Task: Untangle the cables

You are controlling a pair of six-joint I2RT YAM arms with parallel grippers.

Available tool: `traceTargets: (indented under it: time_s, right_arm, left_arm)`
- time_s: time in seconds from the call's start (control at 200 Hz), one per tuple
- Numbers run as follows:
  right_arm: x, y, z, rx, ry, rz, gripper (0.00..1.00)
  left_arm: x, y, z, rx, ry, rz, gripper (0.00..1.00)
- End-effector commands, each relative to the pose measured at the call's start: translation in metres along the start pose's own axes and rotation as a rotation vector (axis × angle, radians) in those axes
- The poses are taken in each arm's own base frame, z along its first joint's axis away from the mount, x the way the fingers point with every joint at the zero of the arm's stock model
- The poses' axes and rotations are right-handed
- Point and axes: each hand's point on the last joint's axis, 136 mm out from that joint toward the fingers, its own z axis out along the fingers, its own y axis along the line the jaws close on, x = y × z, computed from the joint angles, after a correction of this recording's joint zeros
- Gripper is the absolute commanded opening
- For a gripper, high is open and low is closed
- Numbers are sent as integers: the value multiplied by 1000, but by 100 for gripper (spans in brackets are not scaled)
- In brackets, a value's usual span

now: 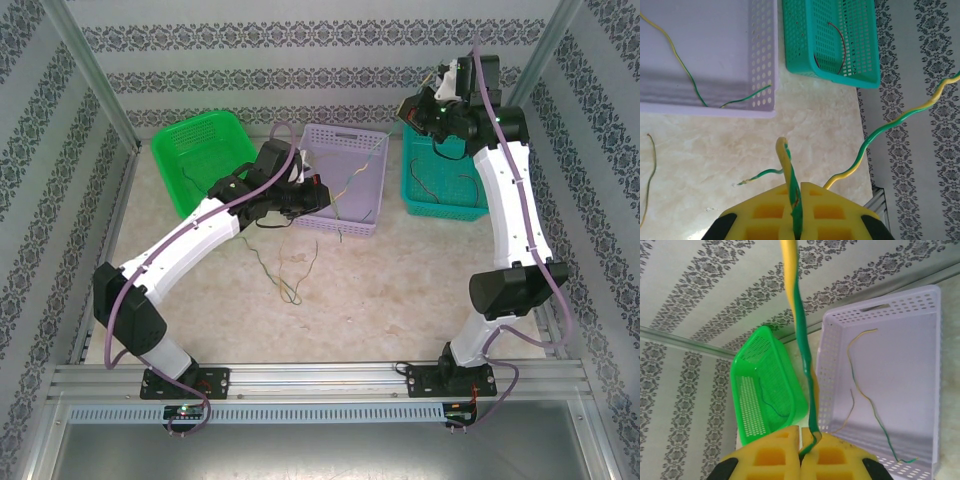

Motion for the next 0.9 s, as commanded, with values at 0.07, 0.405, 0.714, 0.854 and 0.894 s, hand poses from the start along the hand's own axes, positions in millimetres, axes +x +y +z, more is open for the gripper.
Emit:
traceTargets:
  time_s: [0.07,0.405,0.714,0.854,0.894]
  right_arm:
    - [-47,-1,-49,74,-267,-80,48]
    - [93,-5,-57,64,-140,111,55]
    - [162,32,26,-76,-42,325,53]
    - [159,47,58,-121,28,355,49]
    - [162,53,62,-125,46,351,47]
  left_arm:
    - [23,53,-9,-177,116,-228,0]
    - [-18,31,-18,-69,2,-359,0]
    - [-24,20,-15,-20,4,-394,0]
    - [-21,22,-17,-17,4,-403,0]
    - [-20,22,-17,-19,1,-403,0]
